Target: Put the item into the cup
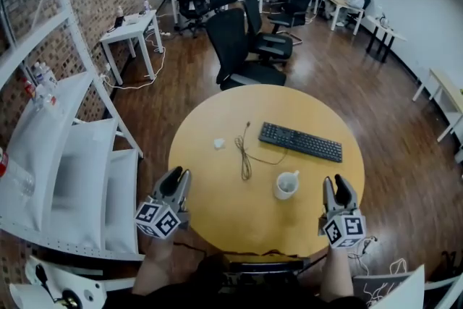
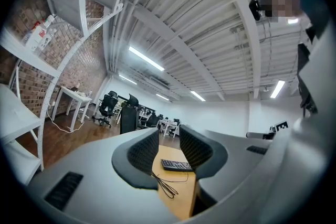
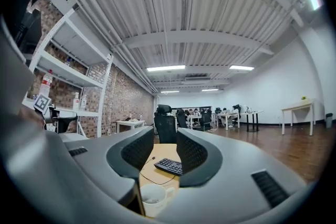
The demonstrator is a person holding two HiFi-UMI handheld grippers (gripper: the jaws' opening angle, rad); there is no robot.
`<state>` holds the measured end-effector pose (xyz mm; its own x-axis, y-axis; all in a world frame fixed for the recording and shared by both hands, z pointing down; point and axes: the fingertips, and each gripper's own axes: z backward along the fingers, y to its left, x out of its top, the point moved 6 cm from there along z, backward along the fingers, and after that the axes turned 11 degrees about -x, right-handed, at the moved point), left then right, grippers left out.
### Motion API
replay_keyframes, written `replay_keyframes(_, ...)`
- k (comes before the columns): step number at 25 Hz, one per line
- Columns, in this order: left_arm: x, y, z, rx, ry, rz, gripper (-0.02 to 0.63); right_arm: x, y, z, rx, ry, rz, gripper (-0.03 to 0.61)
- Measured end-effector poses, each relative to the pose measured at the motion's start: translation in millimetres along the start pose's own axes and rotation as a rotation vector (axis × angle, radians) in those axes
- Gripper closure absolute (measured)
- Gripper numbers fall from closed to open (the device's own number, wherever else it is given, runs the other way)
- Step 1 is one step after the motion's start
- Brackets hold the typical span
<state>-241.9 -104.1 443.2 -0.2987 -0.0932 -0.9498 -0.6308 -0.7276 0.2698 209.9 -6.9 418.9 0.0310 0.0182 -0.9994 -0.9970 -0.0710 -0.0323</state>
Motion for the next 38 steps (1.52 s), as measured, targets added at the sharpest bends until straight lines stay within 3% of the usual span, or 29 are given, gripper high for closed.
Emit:
replay_keyframes(14,-16,-28,14,-0.081,0.079,0.062,0.494,-7,-4,75,-0.152,0.074,-0.053,0.486)
replay_keyframes(18,-15,-44,16,-0.118,0.081,0.042,0.494,-9,-11,93,-0.176,0.068,-0.068,0.500)
replay_keyframes(25,-18,-65,23,-0.108,0.072,0.019,0.494,-9,-25,110,-0.188,0.021,-0.119,0.566)
replay_keyframes(33,-34,-91,18,-0.103,0.089,0.007,0.511,-10,-36,120,-0.174,0.019,-0.091,0.571)
replay_keyframes(38,-33,-94,18,-0.078,0.076,-0.007,0.577,-15,-45,115,-0.139,0.027,-0.107,0.571)
